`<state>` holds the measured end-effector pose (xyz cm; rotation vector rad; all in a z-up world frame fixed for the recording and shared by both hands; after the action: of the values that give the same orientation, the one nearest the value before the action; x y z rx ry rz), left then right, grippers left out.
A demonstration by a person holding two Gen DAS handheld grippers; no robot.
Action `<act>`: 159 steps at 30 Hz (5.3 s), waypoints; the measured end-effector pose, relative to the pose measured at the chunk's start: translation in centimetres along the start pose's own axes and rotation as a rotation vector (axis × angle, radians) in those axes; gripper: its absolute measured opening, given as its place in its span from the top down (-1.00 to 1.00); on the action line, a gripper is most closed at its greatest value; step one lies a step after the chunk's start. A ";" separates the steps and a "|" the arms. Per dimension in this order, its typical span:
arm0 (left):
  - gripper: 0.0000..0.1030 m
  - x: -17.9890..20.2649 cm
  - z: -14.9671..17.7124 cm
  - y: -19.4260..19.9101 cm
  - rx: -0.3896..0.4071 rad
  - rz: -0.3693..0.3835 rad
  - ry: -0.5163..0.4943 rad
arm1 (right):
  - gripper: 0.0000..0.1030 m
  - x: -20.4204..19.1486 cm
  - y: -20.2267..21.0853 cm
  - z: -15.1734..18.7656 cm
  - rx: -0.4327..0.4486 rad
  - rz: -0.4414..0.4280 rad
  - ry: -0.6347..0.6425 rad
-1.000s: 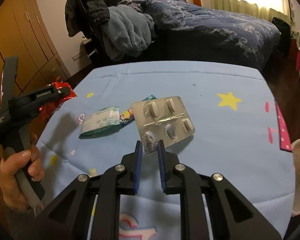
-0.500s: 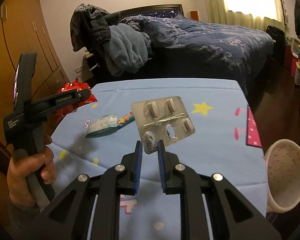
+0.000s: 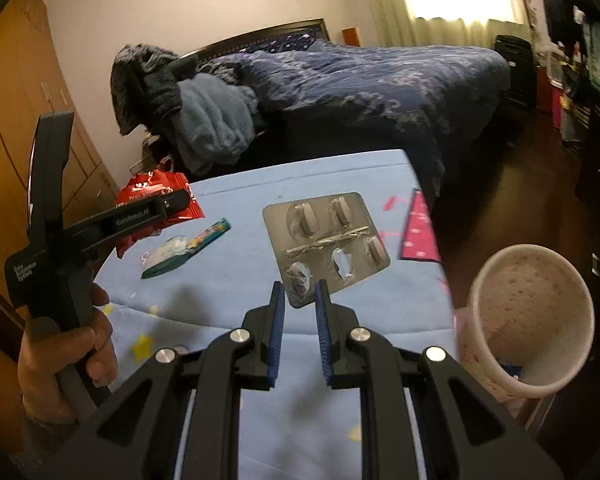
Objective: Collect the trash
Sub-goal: 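Carry red wrapper and blister pack over the wastebasket and open both tools, then return to the table and grasp the wet-wipe packet with the left tool, then grasp the colorful candy tube with the right tool, then carry wet-wipe packet and candy tube over the wastebasket and open both tools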
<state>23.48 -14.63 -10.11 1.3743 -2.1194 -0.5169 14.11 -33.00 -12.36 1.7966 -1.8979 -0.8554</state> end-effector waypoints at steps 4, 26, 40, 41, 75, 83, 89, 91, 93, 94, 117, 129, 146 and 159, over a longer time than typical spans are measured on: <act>0.24 2.9 0.0 -0.6 -0.007 0.030 -0.040 | 0.67 2.7 0.9 0.1 0.015 0.019 -0.042; 0.24 20.7 2.7 -7.5 -0.151 0.288 -0.277 | 0.67 19.0 2.4 3.1 0.045 0.205 -0.315; 0.24 27.5 5.5 -12.7 -0.252 0.346 -0.380 | 0.64 24.1 1.9 5.7 0.027 0.229 -0.430; 0.24 27.9 5.9 -13.1 -0.259 0.340 -0.393 | 0.64 24.4 2.0 5.8 0.028 0.231 -0.435; -0.92 17.5 2.9 -6.9 -0.056 0.036 -0.401 | 0.18 14.5 2.5 3.4 0.031 0.171 -0.248; -0.92 3.6 2.1 -4.4 -0.093 -0.084 -0.227 | -0.05 4.3 0.5 1.8 0.001 0.062 -0.069; -0.92 -6.3 2.6 -3.6 -0.160 -0.079 -0.175 | -0.09 -1.6 -0.5 1.4 -0.026 0.002 0.028; -0.92 -8.4 2.7 -3.8 -0.180 -0.049 -0.160 | -0.09 -2.8 -0.7 1.5 -0.034 -0.005 0.049; -0.92 -10.3 2.8 -4.1 -0.204 0.001 -0.163 | -0.09 -3.9 -1.1 1.5 -0.043 -0.010 0.066; -0.92 -11.0 3.0 -4.3 -0.225 0.038 -0.179 | -0.09 -4.3 -1.2 1.5 -0.050 -0.014 0.073; 0.19 -14.6 3.4 -3.8 -0.262 0.131 -0.217 | -0.09 -12.8 -4.1 0.0 -0.071 -0.084 0.192; 0.19 -19.8 3.3 0.9 -0.084 -0.093 -0.024 | -0.15 -19.0 -13.0 -1.8 -0.140 -0.024 0.267; 0.16 -24.3 3.5 1.7 -0.036 0.031 0.218 | -0.92 -22.4 -20.6 -4.1 -0.186 -0.037 0.412; 0.14 -23.6 3.7 1.8 -0.024 0.078 0.209 | -0.56 -22.7 -19.4 -3.2 -0.170 0.034 0.447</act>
<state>27.45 7.74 -17.61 1.2677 -1.9822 -0.3502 33.10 -11.00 -19.98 1.6767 -1.5188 -0.5272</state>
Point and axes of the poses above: each gripper's, at about its wrist camera, not at the fingertips, and y roughly against the way its jaws point, x to its right, z to its underside, the point moved 1 cm from there along -y, roughly the way its jaws point, and after that the axes turned 13 degrees about z, right-handed, at the moved point
